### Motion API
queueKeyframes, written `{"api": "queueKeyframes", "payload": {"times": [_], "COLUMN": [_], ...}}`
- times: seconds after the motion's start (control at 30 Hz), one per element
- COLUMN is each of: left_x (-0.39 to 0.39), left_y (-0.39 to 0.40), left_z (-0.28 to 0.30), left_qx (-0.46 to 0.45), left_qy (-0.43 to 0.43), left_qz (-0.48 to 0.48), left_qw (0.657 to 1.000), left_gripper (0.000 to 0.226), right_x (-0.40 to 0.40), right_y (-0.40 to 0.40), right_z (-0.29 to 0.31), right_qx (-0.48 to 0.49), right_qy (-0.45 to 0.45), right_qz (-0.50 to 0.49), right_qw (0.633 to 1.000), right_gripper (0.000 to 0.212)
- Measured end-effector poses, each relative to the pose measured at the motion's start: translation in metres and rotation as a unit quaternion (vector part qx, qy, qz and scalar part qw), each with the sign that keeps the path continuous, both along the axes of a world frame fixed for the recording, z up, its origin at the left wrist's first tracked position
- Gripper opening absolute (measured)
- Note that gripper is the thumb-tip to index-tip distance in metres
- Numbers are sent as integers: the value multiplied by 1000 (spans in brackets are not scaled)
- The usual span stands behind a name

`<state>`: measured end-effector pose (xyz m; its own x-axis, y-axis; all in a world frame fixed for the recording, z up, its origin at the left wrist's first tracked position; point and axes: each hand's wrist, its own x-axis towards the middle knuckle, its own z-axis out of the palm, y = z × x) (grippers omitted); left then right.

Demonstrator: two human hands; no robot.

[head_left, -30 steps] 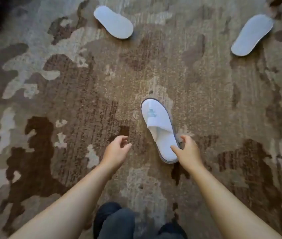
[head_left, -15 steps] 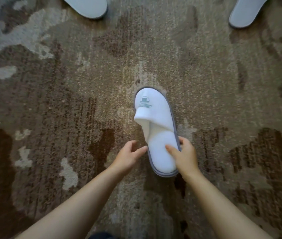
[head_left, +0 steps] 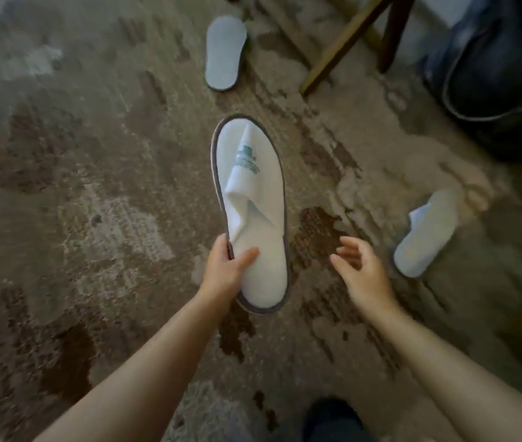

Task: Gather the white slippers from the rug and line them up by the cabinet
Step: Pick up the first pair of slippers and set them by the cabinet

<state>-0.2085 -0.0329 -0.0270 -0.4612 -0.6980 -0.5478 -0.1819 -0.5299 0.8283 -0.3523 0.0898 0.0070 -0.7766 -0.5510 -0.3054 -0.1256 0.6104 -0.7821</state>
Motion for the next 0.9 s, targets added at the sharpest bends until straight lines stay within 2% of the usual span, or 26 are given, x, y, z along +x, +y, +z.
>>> {"api": "queueKeyframes", "payload": {"times": [0.07, 0.17, 0.3, 0.4, 0.5, 0.63, 0.77, 0.83, 0.9], "left_x": [-30, -81, -150, -184, -202, -208, -208, -210, -210], "left_y": [16, 29, 44, 56, 59, 60, 63, 62, 62], "left_z": [-8, -27, -51, -66, -79, -92, -100, -99, -95], "left_qx": [-2, -19, -47, -57, -51, -43, -26, -25, -27], "left_qy": [-6, -25, -50, -78, -95, -118, -124, -121, -111], "left_qz": [-50, -97, -115, -128, -112, -76, -73, -72, -75], "left_qw": [999, 995, 991, 987, 988, 989, 989, 990, 991], "left_gripper": [34, 27, 20, 15, 10, 11, 13, 14, 14], "right_x": [-37, -86, -147, -179, -202, -221, -228, -229, -227], "right_y": [32, 68, 95, 106, 105, 97, 91, 90, 91], "right_z": [-1, -23, -71, -108, -138, -162, -171, -170, -167], "right_qx": [28, 55, 96, 128, 134, 155, 160, 129, 102], "right_qy": [13, -1, -31, -64, -63, -67, -55, -45, -43], "right_qz": [-67, -149, -221, -245, -261, -308, -343, -377, -387], "right_qw": [997, 987, 970, 959, 954, 936, 924, 916, 916], "right_gripper": [30, 38, 56, 60, 62, 87, 101, 99, 84]}}
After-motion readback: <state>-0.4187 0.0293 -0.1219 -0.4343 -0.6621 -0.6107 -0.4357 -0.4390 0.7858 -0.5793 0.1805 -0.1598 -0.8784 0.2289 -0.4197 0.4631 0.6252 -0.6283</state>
